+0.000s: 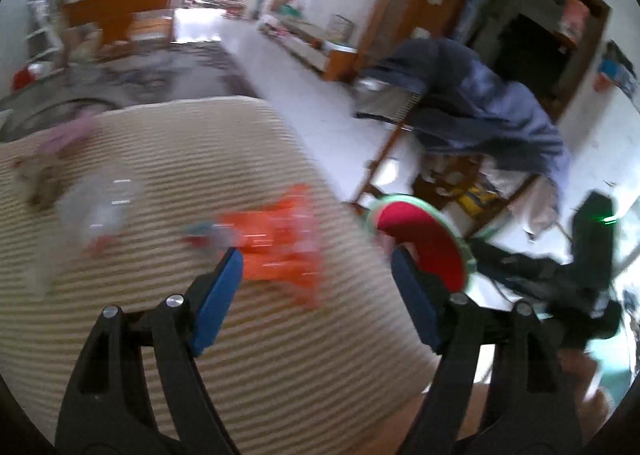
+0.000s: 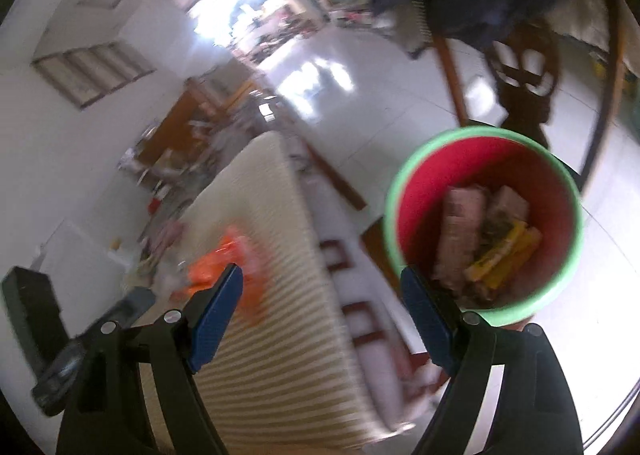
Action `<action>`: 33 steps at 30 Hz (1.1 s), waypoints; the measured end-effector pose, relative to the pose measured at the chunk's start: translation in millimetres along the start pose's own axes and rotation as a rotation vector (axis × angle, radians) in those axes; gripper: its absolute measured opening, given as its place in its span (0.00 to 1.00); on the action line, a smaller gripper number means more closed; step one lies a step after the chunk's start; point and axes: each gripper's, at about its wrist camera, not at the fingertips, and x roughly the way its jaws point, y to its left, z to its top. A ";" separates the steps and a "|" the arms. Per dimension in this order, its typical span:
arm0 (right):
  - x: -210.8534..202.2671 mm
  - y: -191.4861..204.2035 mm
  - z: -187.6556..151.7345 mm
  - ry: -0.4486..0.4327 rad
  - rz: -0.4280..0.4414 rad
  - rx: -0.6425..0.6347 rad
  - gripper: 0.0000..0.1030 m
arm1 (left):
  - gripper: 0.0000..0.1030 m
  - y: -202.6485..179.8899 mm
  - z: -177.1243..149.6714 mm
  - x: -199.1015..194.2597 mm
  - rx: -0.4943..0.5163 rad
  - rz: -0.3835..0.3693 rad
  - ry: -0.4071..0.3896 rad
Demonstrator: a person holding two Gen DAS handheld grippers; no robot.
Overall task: Collect trash
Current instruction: 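Carry the pink package and yellow box to the red bin and open both tools, then grasp the clear plastic bottle with the left tool while the right tool grasps the orange chip bag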
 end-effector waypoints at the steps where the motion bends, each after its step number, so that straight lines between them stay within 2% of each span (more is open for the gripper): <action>1: 0.1 10.8 -1.0 0.005 0.022 -0.016 0.77 | 0.72 7.1 -0.9 -3.0 -0.007 0.020 -0.005; 4: 7.8 50.6 -11.1 0.048 0.105 -0.070 0.79 | 0.74 45.8 -4.7 -17.1 -0.051 0.101 -0.030; 7: 22.6 83.3 -28.0 0.100 0.151 -0.138 0.81 | 0.74 83.9 -6.8 -26.0 -0.094 0.180 -0.041; 8: 32.3 95.5 -37.4 0.128 0.150 -0.175 0.81 | 0.74 92.4 -6.2 -27.7 -0.099 0.197 -0.043; 10: 47.6 118.2 -50.9 0.181 0.079 -0.288 0.81 | 0.75 108.5 -3.9 -29.0 -0.095 0.236 -0.047; 13: 50.6 136.0 -60.6 0.170 0.038 -0.385 0.81 | 0.79 128.5 7.6 -19.2 -0.061 0.288 -0.028; 16: 58.8 131.5 -60.7 0.195 0.006 -0.372 0.81 | 0.79 138.3 20.2 0.8 -0.019 0.299 0.009; 20: 61.1 121.7 -59.3 0.199 0.005 -0.340 0.81 | 0.79 150.0 25.4 31.6 0.002 0.300 0.086; 22: 64.3 123.0 -59.6 0.216 0.002 -0.343 0.81 | 0.79 157.2 25.8 52.7 0.000 0.332 0.136; 25: 70.6 128.1 -62.8 0.232 -0.015 -0.373 0.81 | 0.80 162.8 24.8 65.6 -0.001 0.372 0.163; 26: 71.8 129.2 -63.5 0.237 -0.018 -0.380 0.81 | 0.77 163.8 24.5 64.9 -0.003 0.372 0.163; 27: 72.5 129.6 -64.0 0.241 -0.018 -0.383 0.81 | 0.67 163.2 23.8 62.5 0.000 0.375 0.159; 29: 73.3 129.0 -64.3 0.247 -0.021 -0.382 0.81 | 0.58 157.6 23.3 55.4 0.032 0.382 0.144; 33: 72.7 127.3 -64.2 0.250 -0.021 -0.377 0.82 | 0.58 153.1 11.3 45.5 0.062 0.371 0.160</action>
